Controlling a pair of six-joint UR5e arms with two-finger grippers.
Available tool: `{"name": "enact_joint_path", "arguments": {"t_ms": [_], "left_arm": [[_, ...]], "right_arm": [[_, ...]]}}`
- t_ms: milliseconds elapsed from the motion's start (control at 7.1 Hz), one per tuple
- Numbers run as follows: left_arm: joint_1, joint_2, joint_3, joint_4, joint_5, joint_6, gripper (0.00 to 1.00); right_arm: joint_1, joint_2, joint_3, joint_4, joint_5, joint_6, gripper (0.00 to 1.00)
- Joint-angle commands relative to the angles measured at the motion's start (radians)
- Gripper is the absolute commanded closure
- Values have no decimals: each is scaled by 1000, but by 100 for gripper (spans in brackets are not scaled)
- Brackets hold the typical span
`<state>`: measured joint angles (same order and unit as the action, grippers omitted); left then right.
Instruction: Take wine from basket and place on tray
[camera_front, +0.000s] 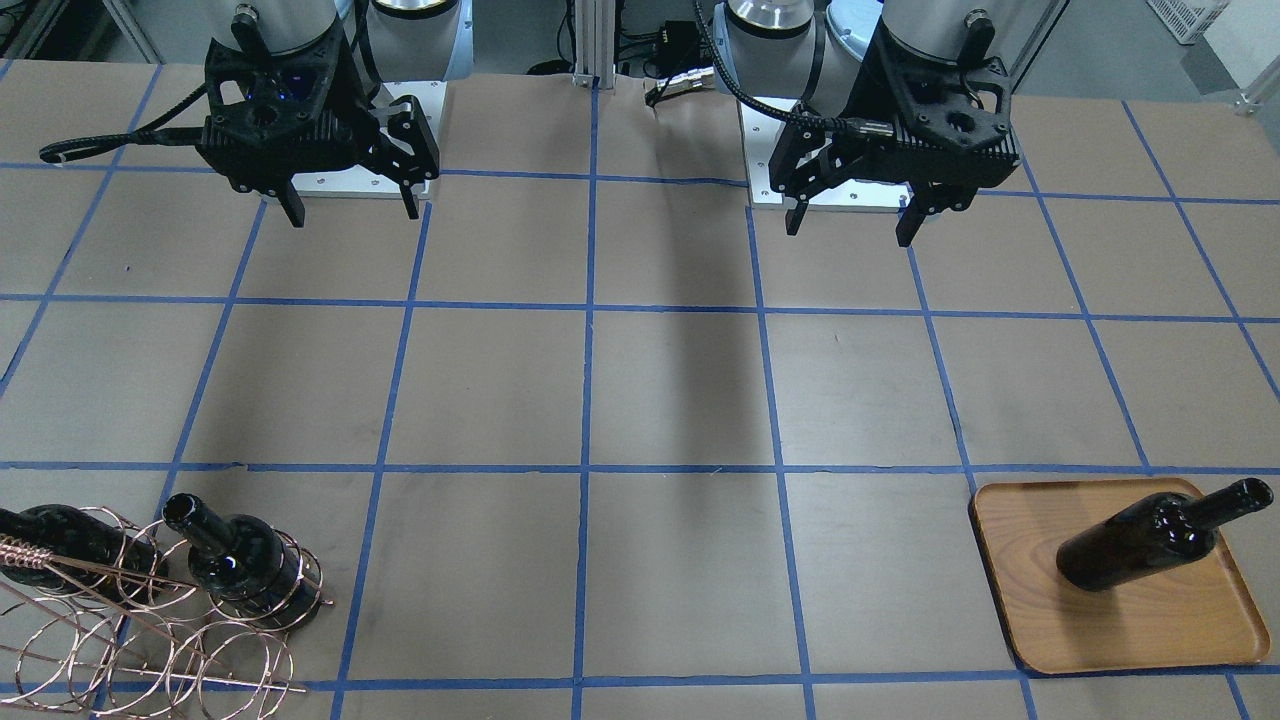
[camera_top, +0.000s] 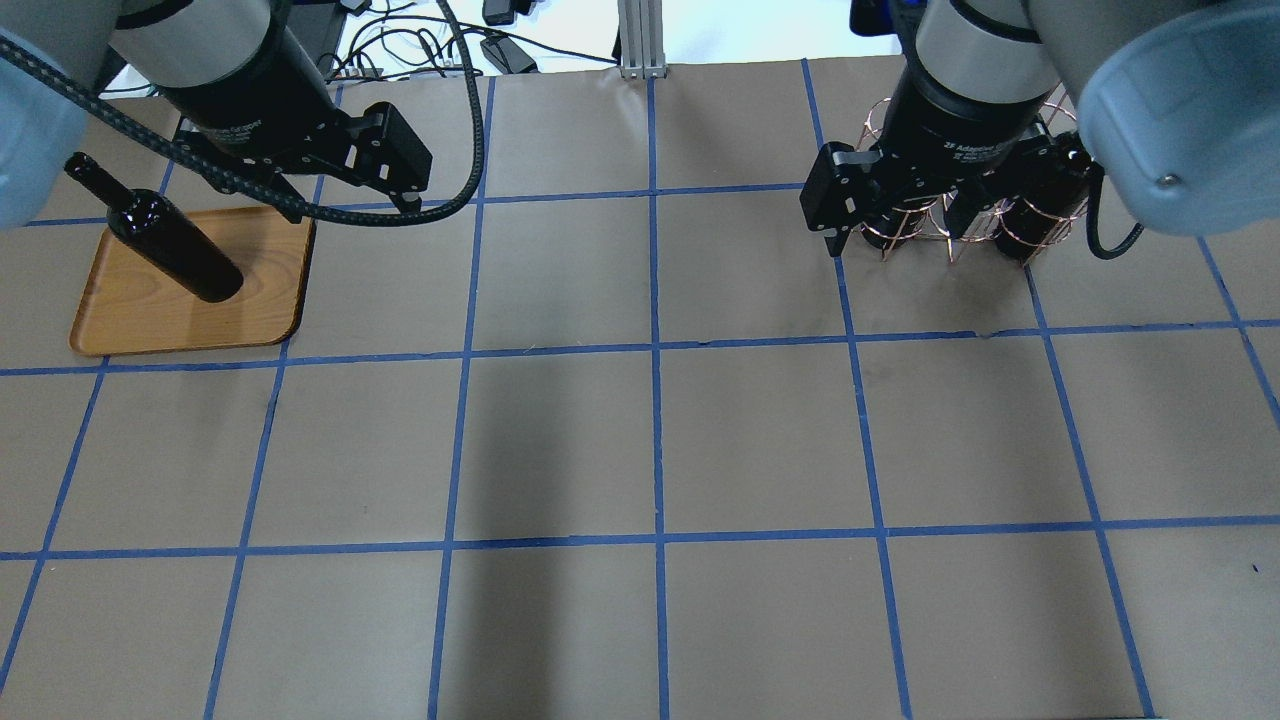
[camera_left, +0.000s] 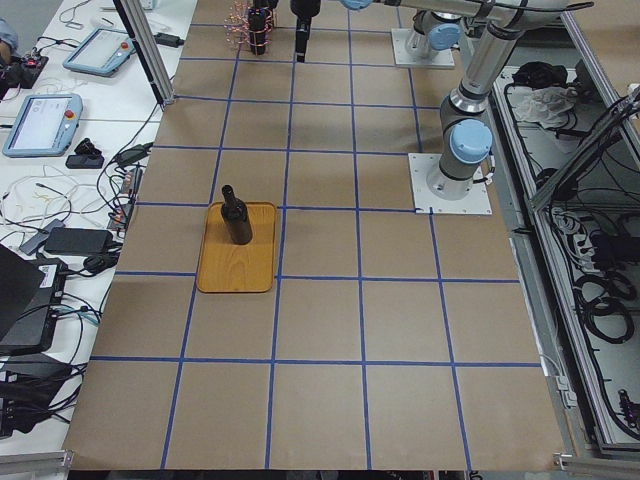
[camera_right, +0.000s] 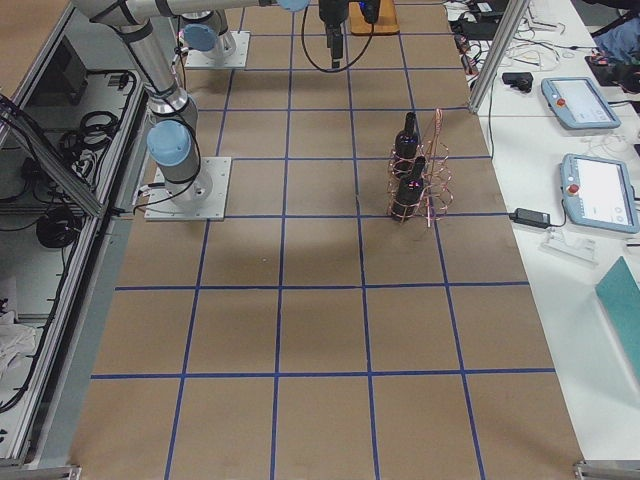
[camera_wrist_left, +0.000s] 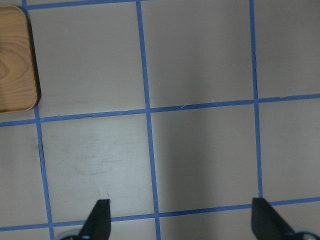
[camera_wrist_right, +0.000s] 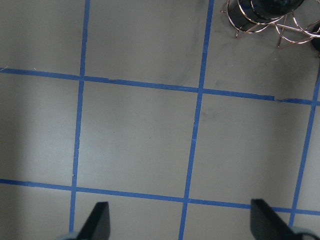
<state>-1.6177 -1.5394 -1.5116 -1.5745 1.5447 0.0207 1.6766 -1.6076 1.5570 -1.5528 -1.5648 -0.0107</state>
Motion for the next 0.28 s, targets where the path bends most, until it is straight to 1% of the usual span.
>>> {"name": "enact_joint_path", "arguments": {"t_ms": [0, 141], "left_arm": [[1, 1, -1, 2, 2, 2, 0], [1, 1, -2, 2, 17, 5, 0]], "right_arm": [[0, 0, 0, -1, 0, 0, 0], [0, 0, 0, 0, 0, 0, 0]]}}
